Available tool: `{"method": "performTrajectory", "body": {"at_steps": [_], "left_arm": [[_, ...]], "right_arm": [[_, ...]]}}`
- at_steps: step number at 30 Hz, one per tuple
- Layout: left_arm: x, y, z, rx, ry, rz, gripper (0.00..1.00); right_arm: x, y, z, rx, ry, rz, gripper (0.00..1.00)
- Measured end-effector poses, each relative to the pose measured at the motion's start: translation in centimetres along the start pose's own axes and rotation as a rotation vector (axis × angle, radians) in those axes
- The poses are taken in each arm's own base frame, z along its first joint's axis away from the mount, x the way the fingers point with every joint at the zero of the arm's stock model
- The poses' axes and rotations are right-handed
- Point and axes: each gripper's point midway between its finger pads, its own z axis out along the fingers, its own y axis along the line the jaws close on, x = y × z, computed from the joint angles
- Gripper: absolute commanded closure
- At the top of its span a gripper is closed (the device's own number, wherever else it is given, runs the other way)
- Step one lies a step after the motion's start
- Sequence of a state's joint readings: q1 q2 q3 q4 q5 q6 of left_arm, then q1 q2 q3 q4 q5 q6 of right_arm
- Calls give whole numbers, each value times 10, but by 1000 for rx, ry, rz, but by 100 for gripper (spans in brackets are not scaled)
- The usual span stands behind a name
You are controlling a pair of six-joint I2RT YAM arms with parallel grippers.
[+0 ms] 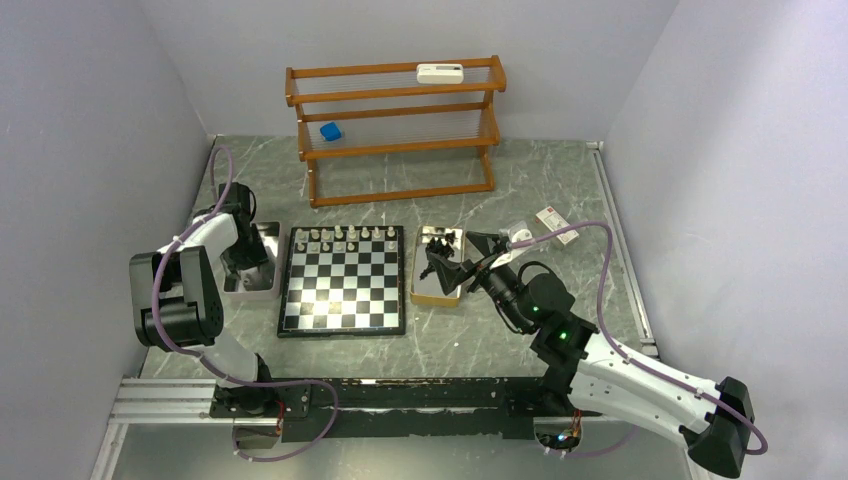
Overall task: Set up the chess pieces on the board
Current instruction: Pick up the chess piece from the storage box, then place the chess piece on the chessboard.
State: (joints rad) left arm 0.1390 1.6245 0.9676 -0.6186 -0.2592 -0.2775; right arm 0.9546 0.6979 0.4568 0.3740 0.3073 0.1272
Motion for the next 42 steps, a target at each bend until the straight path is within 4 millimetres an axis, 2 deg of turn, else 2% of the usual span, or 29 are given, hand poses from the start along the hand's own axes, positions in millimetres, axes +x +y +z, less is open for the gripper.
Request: {"method": "performTrajectory", "body": {"at_steps": [7,11,12,14,16,22,24,28,35,42], "left_arm": [[6,2,-2,-5,21,2,44],[12,3,0,-6,37,6,47],[16,3,1,-6,45,8,49],[24,3,3,-3,66,13,62],[23,1,3,4,62,9,72],[21,-6,3,32,55,11,89],[17,-8,3,39,47,11,91],[2,-16,4,64,13,3,90],[-42,-26,-6,93,-86,-21,89],[-46,-28,-6,97,-95,-24,90]], "right_arm": [[2,0,0,0,2,-1,0],[2,0,0,0,2,-1,0],[2,0,0,0,2,-1,0],[2,0,0,0,2,-1,0],[2,0,0,0,2,-1,0],[2,0,0,0,3,-2,0],[2,0,0,0,3,-3,0],[2,-1,0,1,2,-7,0],[7,-2,2,10,17,-18,0],[13,-4,4,19,36,-25,0]]}}
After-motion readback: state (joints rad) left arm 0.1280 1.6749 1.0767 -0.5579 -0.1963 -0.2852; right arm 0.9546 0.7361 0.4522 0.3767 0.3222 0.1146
